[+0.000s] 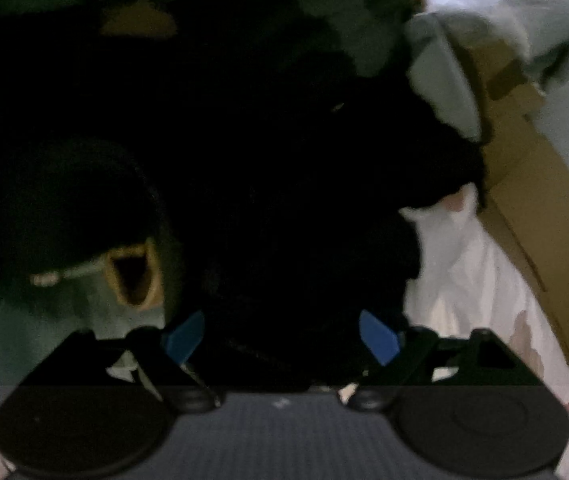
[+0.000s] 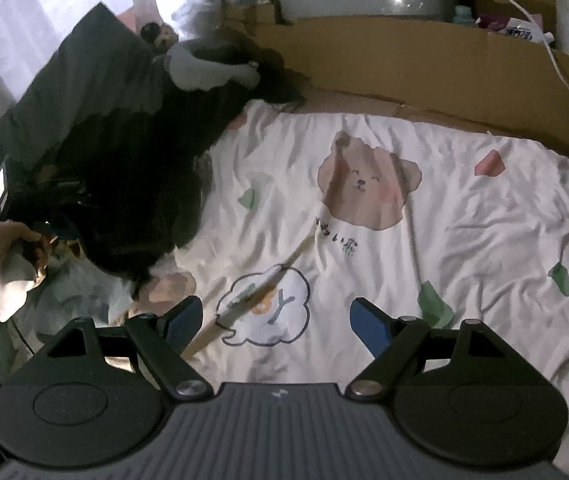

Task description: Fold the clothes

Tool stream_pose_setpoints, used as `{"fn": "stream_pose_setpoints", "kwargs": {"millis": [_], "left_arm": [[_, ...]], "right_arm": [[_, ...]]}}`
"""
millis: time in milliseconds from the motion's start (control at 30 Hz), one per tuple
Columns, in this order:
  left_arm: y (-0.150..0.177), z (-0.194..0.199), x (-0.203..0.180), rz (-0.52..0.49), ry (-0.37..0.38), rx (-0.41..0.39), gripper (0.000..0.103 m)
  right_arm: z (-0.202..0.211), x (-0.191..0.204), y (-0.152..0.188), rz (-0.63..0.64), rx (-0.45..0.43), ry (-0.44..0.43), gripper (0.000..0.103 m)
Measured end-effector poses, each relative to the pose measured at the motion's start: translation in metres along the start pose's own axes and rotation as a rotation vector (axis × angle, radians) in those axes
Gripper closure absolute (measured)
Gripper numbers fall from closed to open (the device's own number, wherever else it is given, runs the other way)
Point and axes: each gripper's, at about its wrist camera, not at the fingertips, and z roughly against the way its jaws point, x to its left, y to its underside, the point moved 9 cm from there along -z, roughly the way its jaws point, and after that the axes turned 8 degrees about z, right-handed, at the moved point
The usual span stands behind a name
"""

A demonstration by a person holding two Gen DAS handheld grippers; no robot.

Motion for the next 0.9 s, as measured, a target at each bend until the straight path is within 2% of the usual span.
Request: {"fn": "stream_pose_setpoints", "kwargs": {"millis": [100, 200, 333, 467, 567, 667, 733, 800, 867, 900], "left_arm": [[0.007, -0.013, 0.016, 0.032, -0.035, 0.010, 0.016], [0.016, -0.024, 0.023, 0.062, -0.023, 0.005, 0.016], [0.030, -0.042, 0.030, 0.073, -0.025, 0.049, 0.016], [0.039, -0.061, 0.047, 0.133, -0.059, 0.092, 0.018], [0.037, -0.072, 0.056, 0.151, -0.072, 0.079, 0.018], [0.032, -0.077, 0.056, 0.172, -0.025, 0.077, 0.018], [0.029, -0.081, 0.055, 0.184, 0.008, 0.075, 0.027], [0.024, -0.081, 0.051, 0.176, 0.038, 0.064, 0.063], [0.019, -0.082, 0.048, 0.170, 0.059, 0.050, 0.080], [0.016, -0.082, 0.046, 0.169, 0.071, 0.044, 0.084]], "right_arm": [[-0.009, 0.004, 0.006, 0.004, 0.026, -0.002, 0.017], [-0.017, 0.008, 0.011, -0.003, 0.044, -0.009, 0.017], [-0.024, 0.012, 0.013, 0.002, 0.057, -0.007, 0.017], [-0.026, 0.011, 0.016, -0.015, 0.070, -0.015, 0.017], [-0.030, 0.006, 0.018, -0.039, 0.084, -0.008, 0.017], [-0.035, 0.002, 0.022, -0.057, 0.099, -0.001, 0.017], [-0.038, 0.001, 0.024, -0.066, 0.112, -0.001, 0.017], [-0.041, 0.002, 0.027, -0.064, 0.123, 0.000, 0.017], [-0.043, 0.004, 0.028, -0.060, 0.132, 0.001, 0.017], [-0.044, 0.005, 0.029, -0.059, 0.134, 0.000, 0.017]]}}
